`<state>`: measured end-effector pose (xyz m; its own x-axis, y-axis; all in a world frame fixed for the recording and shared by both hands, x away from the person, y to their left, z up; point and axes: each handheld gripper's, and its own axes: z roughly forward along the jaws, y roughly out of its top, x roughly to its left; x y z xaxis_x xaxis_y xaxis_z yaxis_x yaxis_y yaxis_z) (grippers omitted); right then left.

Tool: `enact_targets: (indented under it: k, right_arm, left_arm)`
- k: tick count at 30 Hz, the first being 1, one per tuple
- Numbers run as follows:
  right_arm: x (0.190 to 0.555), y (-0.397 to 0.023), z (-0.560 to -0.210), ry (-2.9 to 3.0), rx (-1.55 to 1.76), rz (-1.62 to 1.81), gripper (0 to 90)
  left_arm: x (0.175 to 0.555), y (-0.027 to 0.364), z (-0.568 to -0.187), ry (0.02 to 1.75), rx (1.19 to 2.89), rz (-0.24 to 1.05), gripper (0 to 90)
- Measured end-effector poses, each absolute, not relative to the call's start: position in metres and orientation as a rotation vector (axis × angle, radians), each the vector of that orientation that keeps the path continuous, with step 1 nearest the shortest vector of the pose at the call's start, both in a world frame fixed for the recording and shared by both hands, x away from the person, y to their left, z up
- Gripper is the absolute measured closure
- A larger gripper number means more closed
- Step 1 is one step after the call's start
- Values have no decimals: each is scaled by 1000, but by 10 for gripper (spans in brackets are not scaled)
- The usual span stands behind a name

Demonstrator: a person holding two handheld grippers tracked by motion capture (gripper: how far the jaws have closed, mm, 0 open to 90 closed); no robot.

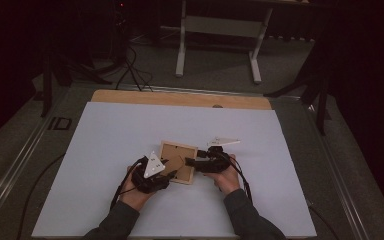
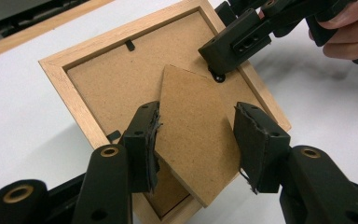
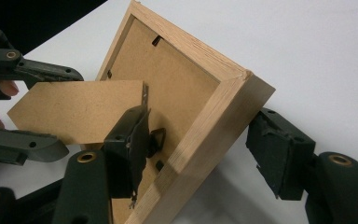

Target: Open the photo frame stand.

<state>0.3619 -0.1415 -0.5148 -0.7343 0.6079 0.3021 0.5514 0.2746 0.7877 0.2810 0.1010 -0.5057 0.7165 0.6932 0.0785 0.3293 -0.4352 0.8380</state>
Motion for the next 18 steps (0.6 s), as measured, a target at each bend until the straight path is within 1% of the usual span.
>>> enact_targets:
  k: [5, 10, 15, 16, 17, 18]
  right_arm:
    - [361, -141, -514, 2460, 1107, 1478, 389]
    - [359, -141, -513, 2464, 1088, 1472, 392]
    - [359, -141, -512, 2464, 1075, 1467, 396]
    - [359, -141, -512, 2464, 1075, 1467, 396]
    - [359, -141, -512, 2463, 1072, 1467, 396]
    - [358, -140, -512, 2463, 1061, 1464, 397]
  left_arm:
    - [286, 105, -506, 839, 2039, 416, 512]
    - [289, 105, -507, 870, 2049, 369, 491]
    - [296, 111, -507, 930, 2013, 224, 519]
    - [296, 111, -507, 930, 2013, 224, 527]
    - [299, 115, -506, 954, 1989, 164, 527]
    - [299, 116, -506, 961, 1984, 150, 558]
